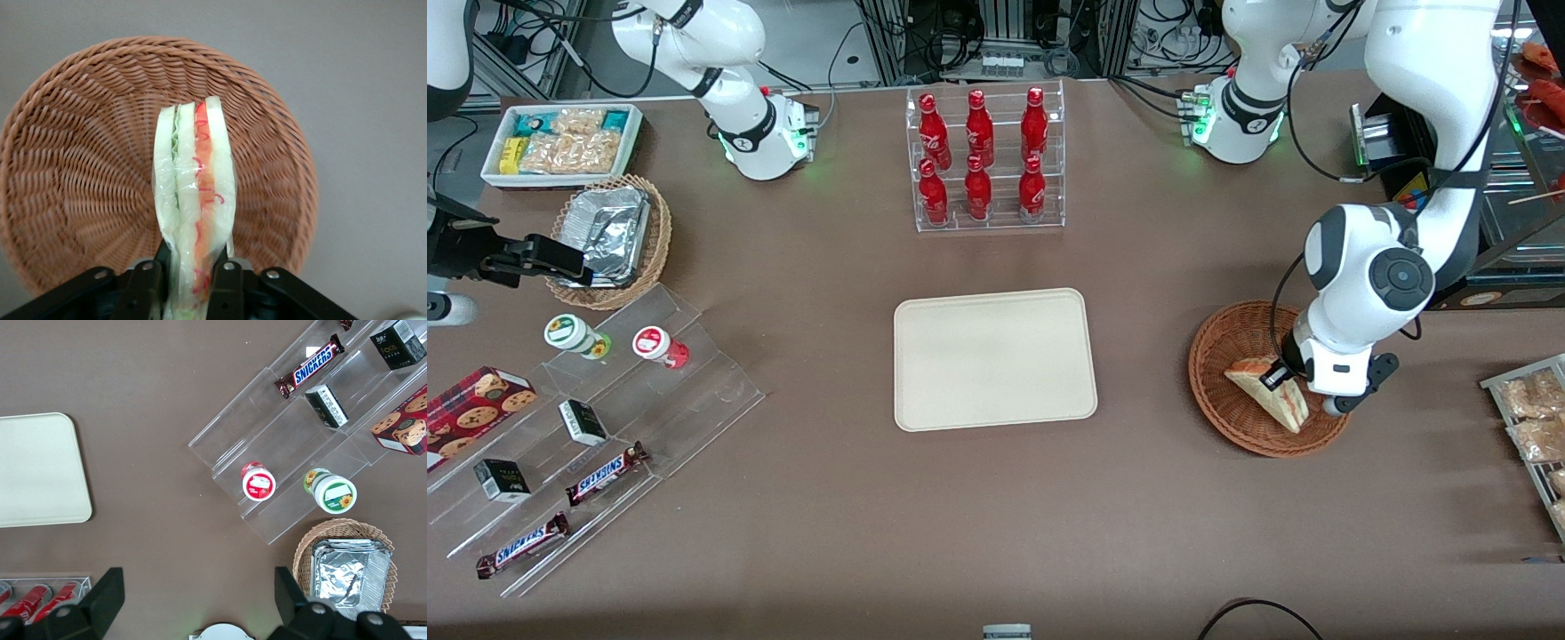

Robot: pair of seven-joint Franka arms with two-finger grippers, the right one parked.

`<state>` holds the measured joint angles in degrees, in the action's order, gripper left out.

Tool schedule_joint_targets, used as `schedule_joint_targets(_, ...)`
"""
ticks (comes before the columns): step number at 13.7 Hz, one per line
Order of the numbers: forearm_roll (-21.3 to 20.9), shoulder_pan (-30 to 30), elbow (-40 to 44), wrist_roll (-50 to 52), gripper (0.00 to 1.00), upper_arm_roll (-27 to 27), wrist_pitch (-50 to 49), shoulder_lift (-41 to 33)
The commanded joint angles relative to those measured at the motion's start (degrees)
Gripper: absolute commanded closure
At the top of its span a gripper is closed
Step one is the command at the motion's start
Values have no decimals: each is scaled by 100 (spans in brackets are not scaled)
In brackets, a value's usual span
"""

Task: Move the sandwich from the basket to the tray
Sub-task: 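Close the left gripper on the wrapped sandwich, then lift the sandwich and carry it over the cream tray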

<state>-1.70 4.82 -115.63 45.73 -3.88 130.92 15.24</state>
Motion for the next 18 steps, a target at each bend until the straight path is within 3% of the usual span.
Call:
schedule_joint_targets(1, -77, 361, 855, 59, 100, -8, -1240, -144)
schedule_joint_targets(5, -59, 1308, 2103, 77, 100, -8, -2272, 75)
schedule_joint_targets(13, -33, 2917, 3343, 77, 100, -8, -2255, 1085)
schedule_joint_targets(18, -33, 3490, 4109, 59, 100, -8, -2185, 2061)
